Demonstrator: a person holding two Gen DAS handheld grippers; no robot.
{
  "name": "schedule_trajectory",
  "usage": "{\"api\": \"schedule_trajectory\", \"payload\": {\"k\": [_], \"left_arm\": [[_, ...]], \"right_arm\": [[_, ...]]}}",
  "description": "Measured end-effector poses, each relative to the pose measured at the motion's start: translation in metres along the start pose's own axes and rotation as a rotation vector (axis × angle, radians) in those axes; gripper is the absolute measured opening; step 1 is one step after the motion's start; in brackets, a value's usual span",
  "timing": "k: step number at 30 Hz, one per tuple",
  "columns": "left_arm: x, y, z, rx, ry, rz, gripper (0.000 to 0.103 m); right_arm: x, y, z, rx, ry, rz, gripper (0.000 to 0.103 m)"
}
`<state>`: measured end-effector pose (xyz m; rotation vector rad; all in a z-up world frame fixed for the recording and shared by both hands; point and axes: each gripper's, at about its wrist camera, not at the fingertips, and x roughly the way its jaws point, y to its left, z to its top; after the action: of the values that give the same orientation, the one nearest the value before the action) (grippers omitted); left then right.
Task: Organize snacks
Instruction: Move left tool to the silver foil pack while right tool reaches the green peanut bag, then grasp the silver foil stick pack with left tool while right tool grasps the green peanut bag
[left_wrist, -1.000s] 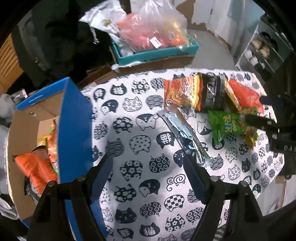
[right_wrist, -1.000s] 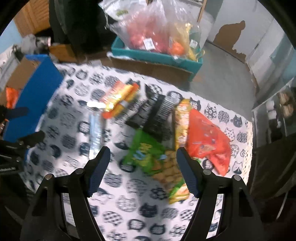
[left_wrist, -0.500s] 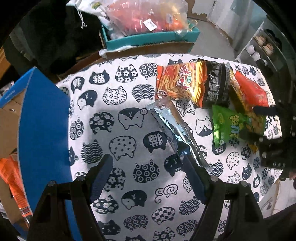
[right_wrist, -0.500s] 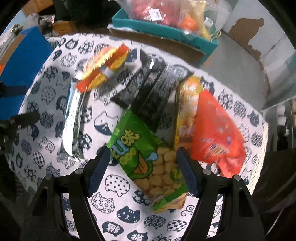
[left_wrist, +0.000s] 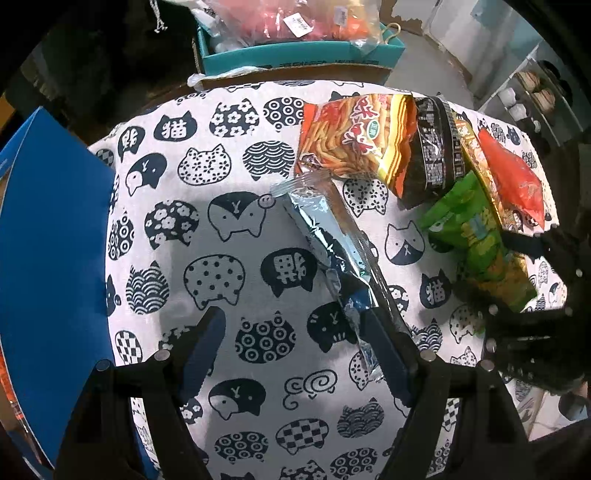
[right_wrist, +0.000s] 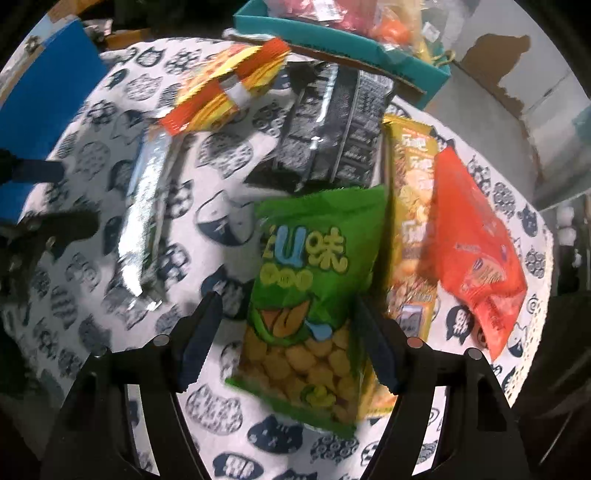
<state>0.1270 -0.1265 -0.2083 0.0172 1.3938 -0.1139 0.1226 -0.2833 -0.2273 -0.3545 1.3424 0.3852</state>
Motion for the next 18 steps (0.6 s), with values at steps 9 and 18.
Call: {"api": "schedule_trajectory", "payload": {"k": [9,18], "left_arm": [[0.013,-0.004,0.014,-0.033,0.004,0.001,0.080],[0.028,-0.018,0.028,-0.038,-0.010,0.013,0.081]], "right_arm": [[0.023,-0.013,0.007,0.084,0.001,-0.023,0.072],[0.033,-0.015,-0.008,0.105,-0.014,0.014,0.039]]}}
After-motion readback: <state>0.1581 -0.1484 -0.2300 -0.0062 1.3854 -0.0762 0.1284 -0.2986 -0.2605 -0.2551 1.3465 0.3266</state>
